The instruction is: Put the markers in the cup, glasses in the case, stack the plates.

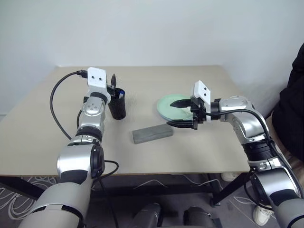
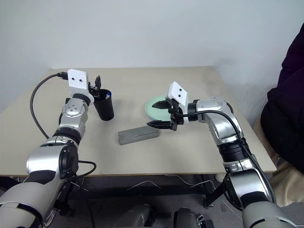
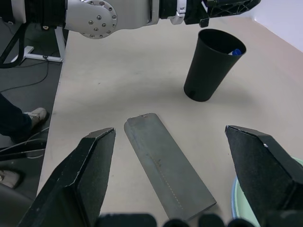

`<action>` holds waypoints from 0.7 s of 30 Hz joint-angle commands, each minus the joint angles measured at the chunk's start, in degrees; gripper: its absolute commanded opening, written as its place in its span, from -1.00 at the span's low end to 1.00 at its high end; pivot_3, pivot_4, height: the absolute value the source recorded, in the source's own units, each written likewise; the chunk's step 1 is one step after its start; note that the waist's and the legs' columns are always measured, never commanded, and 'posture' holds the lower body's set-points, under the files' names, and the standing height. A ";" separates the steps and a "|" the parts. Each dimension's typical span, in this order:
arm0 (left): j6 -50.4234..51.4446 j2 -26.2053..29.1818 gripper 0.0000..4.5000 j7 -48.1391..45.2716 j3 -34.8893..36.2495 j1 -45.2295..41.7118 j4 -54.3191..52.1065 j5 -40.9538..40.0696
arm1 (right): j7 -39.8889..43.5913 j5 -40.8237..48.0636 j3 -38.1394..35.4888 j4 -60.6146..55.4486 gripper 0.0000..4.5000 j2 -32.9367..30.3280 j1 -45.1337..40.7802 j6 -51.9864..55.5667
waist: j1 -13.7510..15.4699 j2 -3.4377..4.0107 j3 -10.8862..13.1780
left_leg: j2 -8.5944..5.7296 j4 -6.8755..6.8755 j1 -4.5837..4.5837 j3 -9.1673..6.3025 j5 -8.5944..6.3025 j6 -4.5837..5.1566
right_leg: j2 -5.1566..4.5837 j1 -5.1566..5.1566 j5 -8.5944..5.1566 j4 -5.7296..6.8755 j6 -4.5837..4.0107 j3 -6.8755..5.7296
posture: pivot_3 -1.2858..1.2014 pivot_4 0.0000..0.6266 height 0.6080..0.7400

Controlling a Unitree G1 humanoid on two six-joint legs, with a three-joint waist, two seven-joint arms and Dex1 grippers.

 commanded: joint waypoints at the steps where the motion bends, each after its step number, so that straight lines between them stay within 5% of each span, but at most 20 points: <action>1: -0.29 0.44 0.23 -0.37 0.04 -1.86 -0.72 -0.04 | -0.41 1.03 -1.00 -1.74 0.80 -0.38 -1.22 -0.53 | 0.00 0.00 0.00 | 0.00 0.00 0.00 0.00 0.00 0.00 | 0.00 0.00 0.00 0.00 0.00 0.00 | 0.03 -1.00 1.00; 6: 0.20 0.39 0.23 -4.22 1.70 -2.33 -1.06 -2.31 | -0.62 0.94 -0.98 -1.43 0.80 -0.22 -1.37 -0.73 | 0.00 0.00 0.00 | 0.00 0.00 0.00 0.00 0.00 0.00 | 0.00 0.00 0.00 0.00 0.00 0.00 | 0.03 -1.00 1.00; 14: 4.74 4.92 0.23 -29.24 5.84 -2.01 -6.14 -11.37 | -1.19 1.29 -2.13 -2.16 0.80 -1.88 0.19 -0.25 | -0.05 0.00 0.00 | 0.00 0.00 -0.01 0.01 0.00 0.00 | 0.00 -0.02 0.00 0.00 0.00 0.00 | 0.03 -1.00 1.00; 21: 22.55 14.69 0.23 -52.70 5.23 12.11 -31.55 -20.74 | -1.82 2.36 -5.11 0.36 0.80 -4.21 1.22 -0.37 | -2.19 0.07 -0.03 | 0.00 -0.11 -0.01 0.01 0.00 0.00 | -0.01 -0.03 0.00 -0.07 -0.02 0.04 | 0.03 -1.00 1.00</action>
